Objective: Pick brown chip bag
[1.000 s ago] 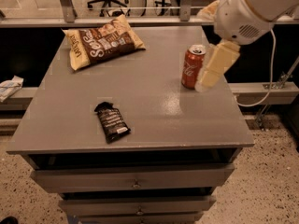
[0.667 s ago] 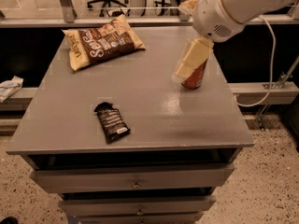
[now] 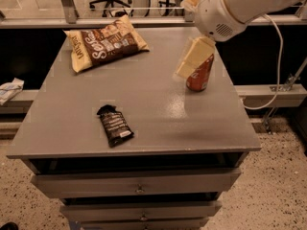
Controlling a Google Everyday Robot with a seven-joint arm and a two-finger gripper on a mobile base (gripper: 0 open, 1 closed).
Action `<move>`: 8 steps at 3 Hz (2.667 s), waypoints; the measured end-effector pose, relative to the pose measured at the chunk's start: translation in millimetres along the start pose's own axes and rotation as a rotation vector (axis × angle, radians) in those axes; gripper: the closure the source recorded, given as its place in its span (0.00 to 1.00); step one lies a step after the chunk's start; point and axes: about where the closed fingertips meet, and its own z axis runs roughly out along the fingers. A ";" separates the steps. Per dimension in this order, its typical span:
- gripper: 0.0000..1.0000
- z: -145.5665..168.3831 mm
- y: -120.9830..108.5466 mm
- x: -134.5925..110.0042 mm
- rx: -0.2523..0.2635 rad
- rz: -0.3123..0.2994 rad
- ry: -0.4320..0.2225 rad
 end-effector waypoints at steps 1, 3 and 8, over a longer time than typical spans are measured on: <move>0.00 0.1 -0.4 -0.5 0.000 0.001 -0.004; 0.00 85.4 -47.8 -28.8 0.067 0.102 -0.190; 0.00 294.6 -113.6 -71.4 0.047 0.121 -0.100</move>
Offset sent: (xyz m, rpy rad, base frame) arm 0.0873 0.0671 -0.0199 0.3459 -0.0941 -0.0218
